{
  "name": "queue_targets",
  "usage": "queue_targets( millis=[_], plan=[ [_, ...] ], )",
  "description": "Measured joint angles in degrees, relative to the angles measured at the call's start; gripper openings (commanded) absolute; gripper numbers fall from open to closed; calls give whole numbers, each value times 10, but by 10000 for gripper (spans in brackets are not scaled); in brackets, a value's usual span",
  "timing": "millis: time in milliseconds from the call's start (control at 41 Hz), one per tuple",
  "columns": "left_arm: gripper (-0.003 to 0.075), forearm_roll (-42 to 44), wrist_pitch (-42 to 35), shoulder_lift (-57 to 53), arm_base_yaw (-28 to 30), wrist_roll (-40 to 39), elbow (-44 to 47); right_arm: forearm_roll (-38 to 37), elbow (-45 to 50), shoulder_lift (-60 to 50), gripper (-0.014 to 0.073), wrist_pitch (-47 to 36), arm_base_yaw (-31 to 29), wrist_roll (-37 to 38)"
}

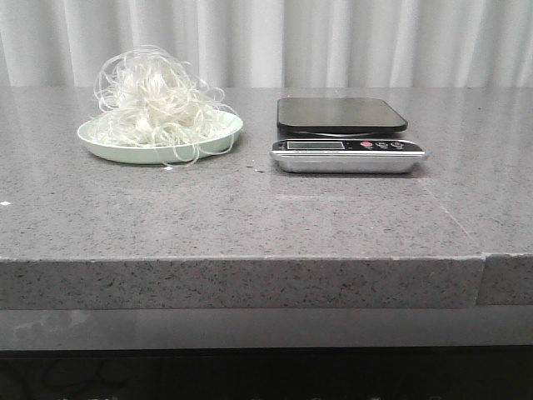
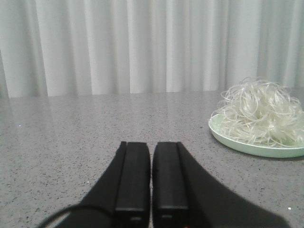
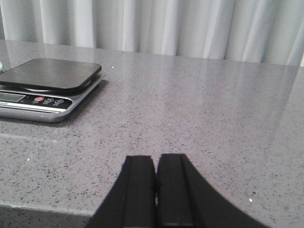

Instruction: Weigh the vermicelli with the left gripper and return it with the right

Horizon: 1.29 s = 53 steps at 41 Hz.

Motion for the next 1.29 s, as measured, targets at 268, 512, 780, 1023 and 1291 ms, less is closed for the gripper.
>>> queue_targets(
  millis=[268,512,780,1023,1291],
  plan=[
    [141,0,0,0,0,0,0,0,0,0,163,-1,0,0],
    [141,0,0,0,0,0,0,-31,0,0,163,-42,0,62],
    [141,0,0,0,0,0,0,-49,0,0,163,-50,0,98],
    [141,0,0,0,0,1,0,-62,0,0,163,-56,-6,104],
    [141,0,0,0,0,1,0,-63,0,0,163,-61,-6,111]
  ],
)
